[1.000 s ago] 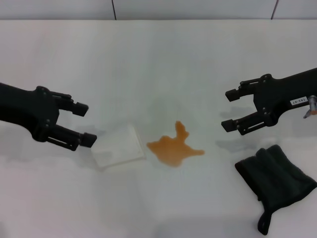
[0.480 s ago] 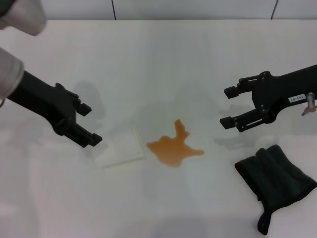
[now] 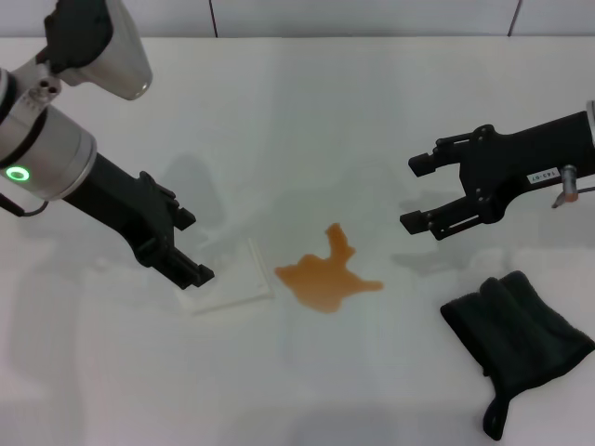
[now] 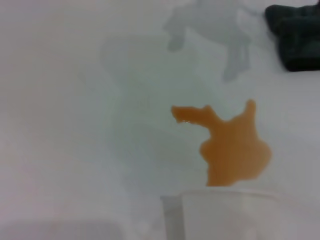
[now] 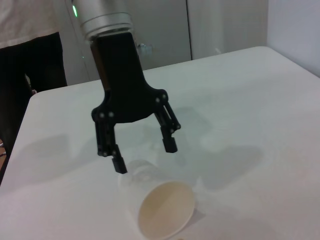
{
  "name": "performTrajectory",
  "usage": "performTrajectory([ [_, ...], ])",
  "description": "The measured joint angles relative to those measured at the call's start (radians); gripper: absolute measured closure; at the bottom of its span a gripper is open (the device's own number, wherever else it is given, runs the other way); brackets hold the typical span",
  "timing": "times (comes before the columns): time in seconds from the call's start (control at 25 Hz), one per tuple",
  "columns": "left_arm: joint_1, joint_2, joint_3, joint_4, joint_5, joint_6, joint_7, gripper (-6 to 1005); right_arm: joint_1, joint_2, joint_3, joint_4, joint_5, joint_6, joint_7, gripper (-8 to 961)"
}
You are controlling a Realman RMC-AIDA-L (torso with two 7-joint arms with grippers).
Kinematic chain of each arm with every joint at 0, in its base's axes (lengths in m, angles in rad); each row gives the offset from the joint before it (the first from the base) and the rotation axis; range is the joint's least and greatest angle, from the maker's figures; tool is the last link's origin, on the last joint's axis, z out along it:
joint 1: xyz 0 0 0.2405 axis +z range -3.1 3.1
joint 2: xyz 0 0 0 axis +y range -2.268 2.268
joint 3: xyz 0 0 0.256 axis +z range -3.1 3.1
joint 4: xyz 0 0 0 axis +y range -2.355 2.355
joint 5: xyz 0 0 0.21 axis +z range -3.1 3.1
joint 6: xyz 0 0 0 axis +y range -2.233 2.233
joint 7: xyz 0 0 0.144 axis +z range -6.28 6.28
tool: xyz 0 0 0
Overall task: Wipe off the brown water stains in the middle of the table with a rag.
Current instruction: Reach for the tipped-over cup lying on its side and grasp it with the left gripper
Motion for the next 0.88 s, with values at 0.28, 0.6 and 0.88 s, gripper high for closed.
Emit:
performTrajectory([
  [0.28, -0.006, -0.003, 0.049, -0.031, -0.006, -0.068, -0.003, 119, 0.002, 0.0, -0.001, 0.001, -0.002, 0.0, 0.0, 96],
  [0.6, -0.017, -0.007, 0.131, -0.069, -0.042, -0.109, -0.007, 122, 0.002, 0.0, -0.001, 0.003, -0.004, 0.005, 0.0, 97],
  [0.88, -0.017, -0.007, 0.229, -0.071, -0.062, -0.154, -0.01, 124, -0.003, 0.0, -0.001, 0.005, -0.005, 0.006, -0.004, 97],
])
